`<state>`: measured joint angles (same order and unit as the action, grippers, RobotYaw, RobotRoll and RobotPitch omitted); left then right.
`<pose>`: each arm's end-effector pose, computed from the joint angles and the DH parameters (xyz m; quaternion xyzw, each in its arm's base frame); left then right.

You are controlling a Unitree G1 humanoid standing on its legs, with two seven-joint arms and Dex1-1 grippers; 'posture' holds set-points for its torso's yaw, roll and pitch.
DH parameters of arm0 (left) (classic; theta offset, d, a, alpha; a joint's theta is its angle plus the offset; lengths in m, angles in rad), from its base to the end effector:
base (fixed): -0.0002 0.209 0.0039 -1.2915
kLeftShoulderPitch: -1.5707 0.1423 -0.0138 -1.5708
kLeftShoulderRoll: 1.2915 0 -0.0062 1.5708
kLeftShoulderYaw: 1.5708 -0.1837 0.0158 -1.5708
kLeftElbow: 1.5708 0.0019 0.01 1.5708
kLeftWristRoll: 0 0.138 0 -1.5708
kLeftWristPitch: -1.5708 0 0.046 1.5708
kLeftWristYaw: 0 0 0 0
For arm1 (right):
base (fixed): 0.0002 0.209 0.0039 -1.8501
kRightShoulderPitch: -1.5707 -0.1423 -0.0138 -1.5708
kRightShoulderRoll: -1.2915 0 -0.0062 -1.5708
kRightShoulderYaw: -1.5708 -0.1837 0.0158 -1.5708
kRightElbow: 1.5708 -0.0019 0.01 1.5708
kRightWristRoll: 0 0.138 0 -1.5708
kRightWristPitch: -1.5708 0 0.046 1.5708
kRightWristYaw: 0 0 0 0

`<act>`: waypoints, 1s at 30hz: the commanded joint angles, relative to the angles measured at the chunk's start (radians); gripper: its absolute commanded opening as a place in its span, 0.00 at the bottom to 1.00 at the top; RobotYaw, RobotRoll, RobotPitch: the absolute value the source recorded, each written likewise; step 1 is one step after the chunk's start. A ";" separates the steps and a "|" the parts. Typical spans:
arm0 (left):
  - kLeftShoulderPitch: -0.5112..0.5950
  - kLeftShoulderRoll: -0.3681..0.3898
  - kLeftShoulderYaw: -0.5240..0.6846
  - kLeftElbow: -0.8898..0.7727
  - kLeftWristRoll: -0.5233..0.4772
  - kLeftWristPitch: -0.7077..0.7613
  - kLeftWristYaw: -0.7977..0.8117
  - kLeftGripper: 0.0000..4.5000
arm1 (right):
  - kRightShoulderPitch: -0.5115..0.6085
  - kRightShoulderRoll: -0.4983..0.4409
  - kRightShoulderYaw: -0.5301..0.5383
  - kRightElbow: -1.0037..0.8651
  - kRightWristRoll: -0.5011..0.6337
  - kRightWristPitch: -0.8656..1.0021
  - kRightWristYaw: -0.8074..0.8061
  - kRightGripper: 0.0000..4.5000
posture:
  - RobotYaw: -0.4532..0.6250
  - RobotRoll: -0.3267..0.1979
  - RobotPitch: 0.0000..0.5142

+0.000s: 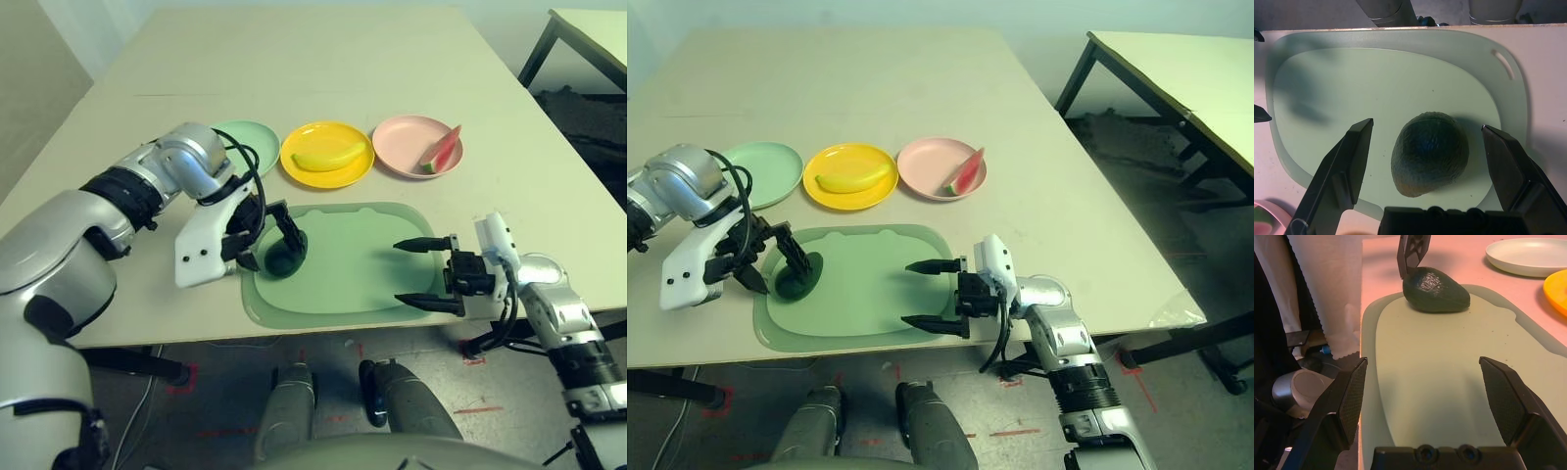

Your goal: Place the fruits into color-matched plates.

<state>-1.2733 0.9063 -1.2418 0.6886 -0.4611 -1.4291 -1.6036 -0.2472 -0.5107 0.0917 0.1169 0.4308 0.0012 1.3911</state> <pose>0.3026 0.1864 0.2417 0.6288 -0.1581 -0.7501 0.1302 0.2498 -0.2218 0.0952 -0.0655 -0.0061 0.6719 0.7377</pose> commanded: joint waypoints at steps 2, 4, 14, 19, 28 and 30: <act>-0.027 -0.010 -0.029 0.005 0.027 -0.022 -0.011 1.00 | 0.019 -0.003 0.006 -0.036 0.011 0.020 -0.007 1.00 | 0.33 0.62 0.24; -0.041 -0.017 -0.034 0.024 0.040 -0.026 -0.011 1.00 | 0.021 -0.002 0.007 -0.042 0.011 0.025 -0.010 1.00 | 0.33 0.62 0.24; -0.073 -0.062 -0.037 0.071 0.085 -0.049 -0.011 1.00 | 0.030 0.008 0.012 -0.062 0.013 0.035 -0.019 1.00 | 0.33 0.62 0.24; -0.063 -0.076 -0.035 0.068 0.101 -0.051 -0.011 1.00 | 0.030 0.008 0.013 -0.060 0.012 0.034 -0.018 1.00 | 0.33 0.62 0.24; -0.043 -0.122 -0.007 0.155 0.183 -0.102 0.016 1.00 | 0.037 0.009 0.018 -0.076 0.015 0.044 -0.024 1.00 | 0.33 0.62 0.24; -0.039 -0.130 -0.005 0.180 0.214 -0.121 0.039 1.00 | 0.037 0.009 0.018 -0.078 0.014 0.045 -0.025 1.00 | 0.33 0.62 0.24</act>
<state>-1.3236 0.7851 -1.2592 0.8501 -0.2805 -1.5212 -1.5823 -0.2201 -0.5030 0.1018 0.0486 0.4328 0.0399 1.3667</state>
